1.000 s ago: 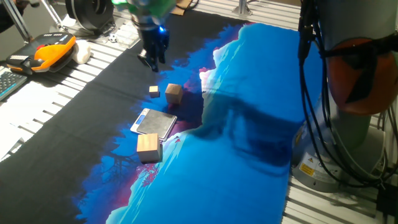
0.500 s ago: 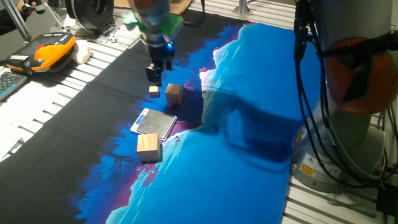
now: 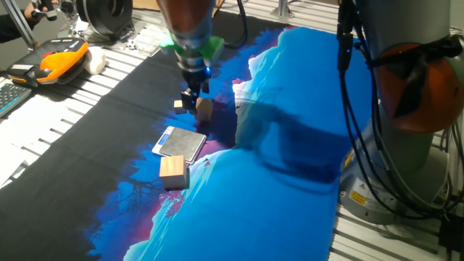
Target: Place the block on the scale
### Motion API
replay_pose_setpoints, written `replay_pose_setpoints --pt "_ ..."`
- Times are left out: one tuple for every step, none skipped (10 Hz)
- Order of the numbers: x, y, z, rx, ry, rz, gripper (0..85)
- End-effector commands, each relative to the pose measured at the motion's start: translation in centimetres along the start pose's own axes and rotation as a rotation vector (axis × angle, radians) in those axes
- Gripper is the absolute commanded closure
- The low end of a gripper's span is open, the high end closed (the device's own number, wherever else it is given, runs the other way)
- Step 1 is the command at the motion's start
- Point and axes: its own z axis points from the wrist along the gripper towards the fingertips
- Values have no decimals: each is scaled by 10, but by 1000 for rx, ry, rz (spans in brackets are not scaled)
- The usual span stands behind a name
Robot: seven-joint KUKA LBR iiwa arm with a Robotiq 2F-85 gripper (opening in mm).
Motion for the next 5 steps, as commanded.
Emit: replay_pose_setpoints --pt "2 0 19 -6 -4 -1 0" --pt "2 0 21 -13 -6 -2 0" --pt "2 0 21 -16 3 -4 0" --pt "2 1 19 -22 3 -13 170" --pt "1 1 14 -1 20 -34 170"
